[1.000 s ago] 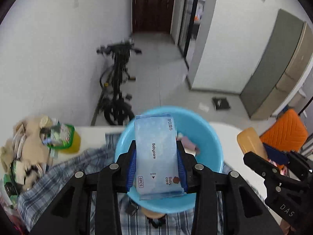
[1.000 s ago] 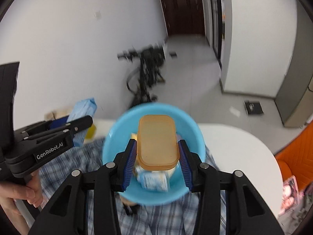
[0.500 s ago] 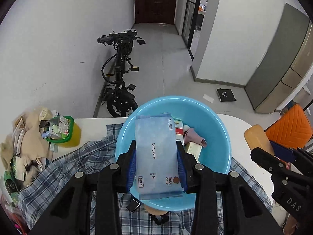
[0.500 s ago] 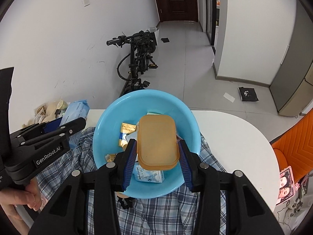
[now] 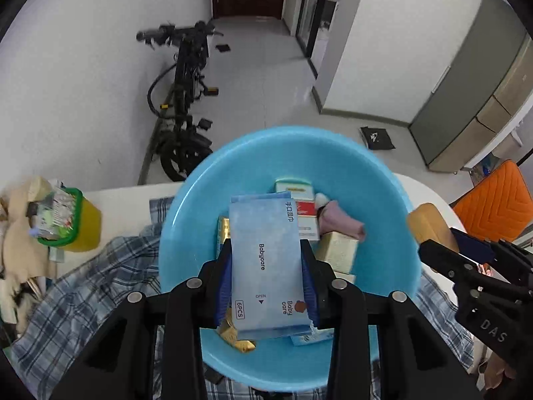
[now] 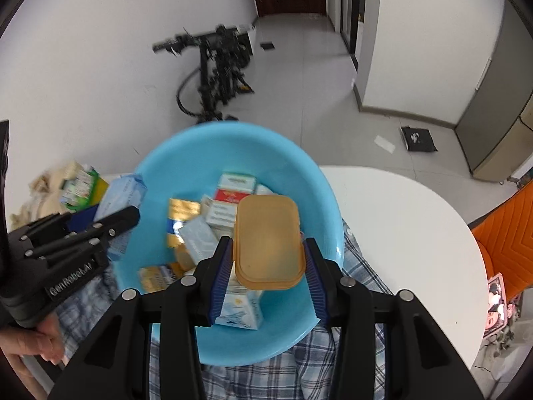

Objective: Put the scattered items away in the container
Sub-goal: 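Lower both held items into the blue basin and open both grippers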

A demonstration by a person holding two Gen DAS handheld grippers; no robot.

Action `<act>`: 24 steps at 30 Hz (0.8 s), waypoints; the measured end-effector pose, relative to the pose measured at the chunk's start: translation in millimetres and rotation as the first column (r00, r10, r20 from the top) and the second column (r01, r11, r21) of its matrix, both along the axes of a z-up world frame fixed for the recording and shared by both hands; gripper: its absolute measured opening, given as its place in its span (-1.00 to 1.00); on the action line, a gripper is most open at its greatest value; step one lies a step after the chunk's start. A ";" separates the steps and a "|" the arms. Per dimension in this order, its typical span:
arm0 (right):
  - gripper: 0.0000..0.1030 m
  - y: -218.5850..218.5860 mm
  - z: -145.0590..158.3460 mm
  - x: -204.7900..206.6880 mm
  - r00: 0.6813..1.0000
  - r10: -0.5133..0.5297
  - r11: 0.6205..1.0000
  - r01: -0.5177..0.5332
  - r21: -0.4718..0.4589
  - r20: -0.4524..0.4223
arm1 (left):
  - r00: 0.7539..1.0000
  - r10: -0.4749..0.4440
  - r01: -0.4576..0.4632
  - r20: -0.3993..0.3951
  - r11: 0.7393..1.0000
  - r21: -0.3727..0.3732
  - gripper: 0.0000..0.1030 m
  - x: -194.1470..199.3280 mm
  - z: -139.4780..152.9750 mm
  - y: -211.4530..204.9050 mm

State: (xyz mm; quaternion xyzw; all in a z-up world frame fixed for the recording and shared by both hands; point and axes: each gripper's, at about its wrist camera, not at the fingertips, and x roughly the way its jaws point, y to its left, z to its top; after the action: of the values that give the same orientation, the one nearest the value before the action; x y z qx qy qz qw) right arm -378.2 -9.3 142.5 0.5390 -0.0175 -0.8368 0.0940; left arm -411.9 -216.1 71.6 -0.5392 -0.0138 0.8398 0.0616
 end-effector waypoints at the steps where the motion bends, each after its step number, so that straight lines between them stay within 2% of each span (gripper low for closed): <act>1: -0.20 -0.6 -5.6 -3.4 1.000 0.006 1.000 -0.006 -0.007 0.007 | 1.000 0.004 -0.004 0.007 1.000 -0.006 -0.25 -2.5 -5.8 -0.8; 7: -0.20 -0.2 -42.0 -17.2 0.998 0.009 1.000 -0.007 -0.024 0.067 | 0.998 -0.006 0.007 0.057 1.000 -0.014 -0.25 -13.3 -43.8 -0.8; 10: -0.20 -3.5 -64.4 -20.2 0.995 0.007 1.000 -0.008 0.011 0.097 | 0.998 -0.020 0.022 0.060 0.999 -0.034 -0.25 -15.0 -57.9 0.0; 14: -0.20 -5.7 -86.3 -22.2 0.991 0.012 1.000 -0.013 0.009 0.133 | 0.996 -0.020 0.022 0.085 1.000 -0.016 -0.25 -17.5 -74.7 -1.0; 18: -0.20 -4.7 -85.0 -23.0 0.991 0.018 1.000 -0.021 0.018 0.132 | 0.995 -0.021 0.023 0.093 1.000 -0.013 -0.25 -19.9 -86.7 0.5; 22: -0.20 -1.5 -77.5 -23.7 0.993 0.019 0.999 -0.022 0.025 0.118 | 0.997 -0.023 0.025 0.079 0.999 -0.025 -0.25 -21.9 -87.0 6.1; 23: -0.20 0.0 -76.4 -23.8 0.993 0.016 1.000 -0.018 0.016 0.117 | 0.997 -0.026 0.029 0.067 0.999 -0.036 -0.23 -22.0 -85.4 8.1; 24: -0.20 1.5 -75.7 -23.6 0.993 0.014 1.000 -0.015 0.009 0.118 | 0.999 -0.029 0.031 0.042 0.998 -0.059 -0.04 -21.5 -82.0 10.9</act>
State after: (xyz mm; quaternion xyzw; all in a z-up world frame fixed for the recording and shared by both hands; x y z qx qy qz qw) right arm -401.8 -7.8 66.8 0.5880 -0.0151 -0.8030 0.0963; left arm -433.4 -205.2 -10.4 -0.5579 0.0181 0.8277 0.0578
